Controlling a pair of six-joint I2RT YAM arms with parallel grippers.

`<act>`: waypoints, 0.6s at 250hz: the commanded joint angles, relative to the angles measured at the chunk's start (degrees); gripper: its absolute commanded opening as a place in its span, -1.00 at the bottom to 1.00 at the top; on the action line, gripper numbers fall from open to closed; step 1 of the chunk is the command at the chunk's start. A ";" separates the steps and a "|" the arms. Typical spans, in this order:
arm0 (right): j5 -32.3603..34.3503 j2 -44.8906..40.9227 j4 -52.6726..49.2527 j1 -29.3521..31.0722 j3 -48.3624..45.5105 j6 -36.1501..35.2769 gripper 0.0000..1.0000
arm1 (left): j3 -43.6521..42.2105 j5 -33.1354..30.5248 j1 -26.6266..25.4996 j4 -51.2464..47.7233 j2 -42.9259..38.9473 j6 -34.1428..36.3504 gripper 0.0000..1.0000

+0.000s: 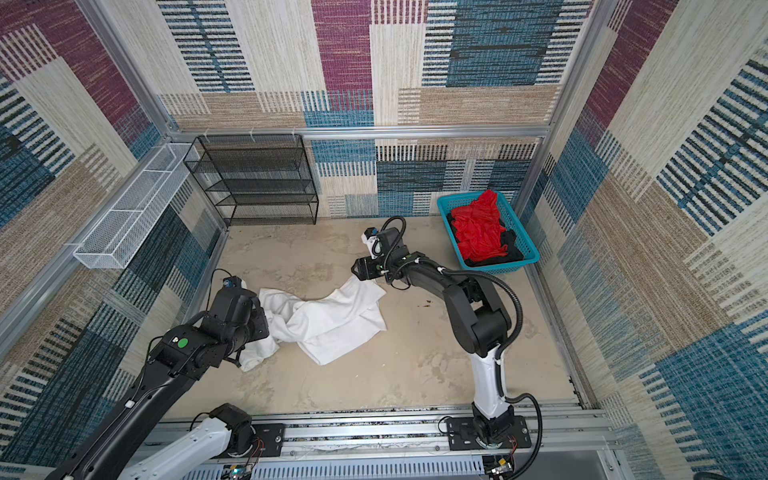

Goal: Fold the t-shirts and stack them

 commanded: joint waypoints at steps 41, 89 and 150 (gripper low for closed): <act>8.97 10.41 -3.45 1.28 10.60 -3.70 0.13 | -3.25 2.59 0.14 2.22 -1.85 -2.98 -1.00; 8.96 15.28 -7.47 1.77 16.09 -4.25 -0.08 | -3.50 2.57 0.19 2.24 -2.15 -2.36 -1.00; 8.11 12.85 -5.75 2.30 11.82 -4.31 -0.41 | -4.58 3.32 0.21 3.26 -2.29 -2.26 -1.00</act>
